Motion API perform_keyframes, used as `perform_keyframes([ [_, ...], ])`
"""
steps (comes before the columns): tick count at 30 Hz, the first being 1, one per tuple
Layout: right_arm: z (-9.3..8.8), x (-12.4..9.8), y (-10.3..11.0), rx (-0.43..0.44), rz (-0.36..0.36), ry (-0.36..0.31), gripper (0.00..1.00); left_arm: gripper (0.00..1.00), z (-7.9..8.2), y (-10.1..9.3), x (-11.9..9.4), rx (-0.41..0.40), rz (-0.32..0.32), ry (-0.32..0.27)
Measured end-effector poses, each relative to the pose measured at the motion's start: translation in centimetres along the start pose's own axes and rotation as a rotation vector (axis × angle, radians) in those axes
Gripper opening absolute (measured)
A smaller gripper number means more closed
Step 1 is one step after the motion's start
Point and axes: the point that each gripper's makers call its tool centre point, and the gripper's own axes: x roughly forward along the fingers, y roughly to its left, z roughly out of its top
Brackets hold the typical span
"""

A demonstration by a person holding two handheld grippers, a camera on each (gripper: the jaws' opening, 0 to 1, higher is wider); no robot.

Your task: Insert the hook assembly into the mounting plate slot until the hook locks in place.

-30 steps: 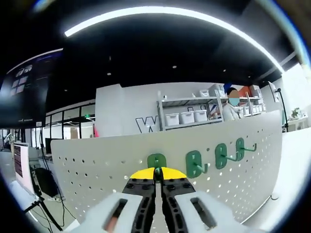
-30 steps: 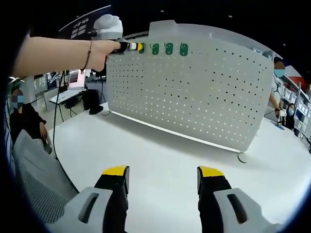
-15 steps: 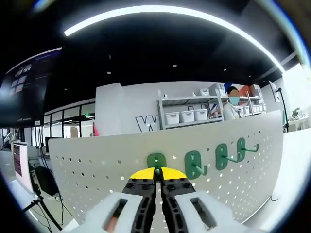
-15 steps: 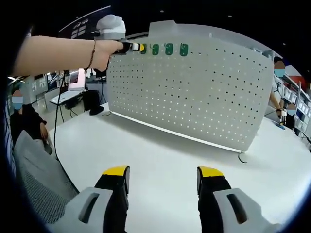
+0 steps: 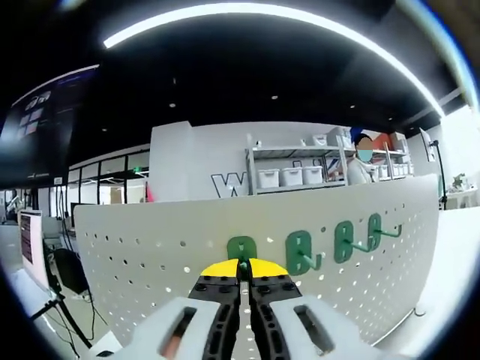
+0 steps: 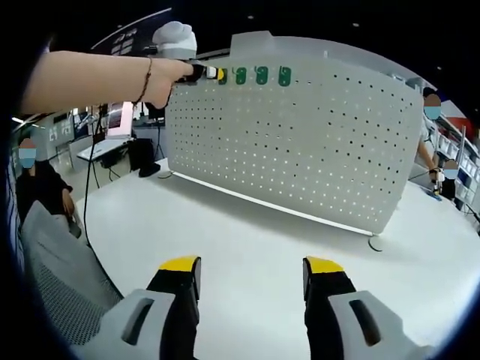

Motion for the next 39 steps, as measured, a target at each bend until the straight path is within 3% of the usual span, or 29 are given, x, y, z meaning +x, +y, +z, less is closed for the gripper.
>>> perform_keyframes([
  [4,0.1,0.0,0.0,-0.001,-0.001,-0.005,0.52,0.03,-0.1,0.0,-0.1,-0.068,-0.018,0.044],
  [9,0.2,-0.1,-0.1,-0.003,-0.007,-0.011,0.53,0.05,0.6,-0.4,-0.6,-0.055,-0.035,0.044],
  [17,0.4,-0.2,-0.2,-0.006,-0.01,-0.019,0.53,0.28,3.0,-0.7,-2.0,-0.069,-0.106,0.003],
  [20,0.6,-0.3,-0.2,0.001,-0.01,-0.026,0.54,0.38,3.8,-1.0,-3.2,-0.153,-0.162,-0.02],
  [23,1.3,-0.7,-0.5,0.011,-0.021,-0.07,0.54,0.43,3.5,-0.7,-5.1,-0.062,-0.177,-0.006],
  [25,1.2,-0.6,-0.5,0.008,-0.022,-0.06,0.55,0.47,3.2,-0.3,-6.3,-0.075,-0.187,0.002],
  [29,1.4,-0.7,-0.5,0.001,-0.025,-0.07,0.55,0.55,1.2,-0.2,-8.5,-0.169,-0.229,0.11],
  [31,1.4,-0.8,-0.6,0.004,-0.031,-0.073,0.56,0.6,1.1,0.0,-9.5,-0.155,-0.236,0.102],
  [39,1.6,-0.9,-0.9,0.0,-0.044,-0.084,0.6,0.78,-0.7,0.0,-13.2,-0.168,-0.281,0.16],
])
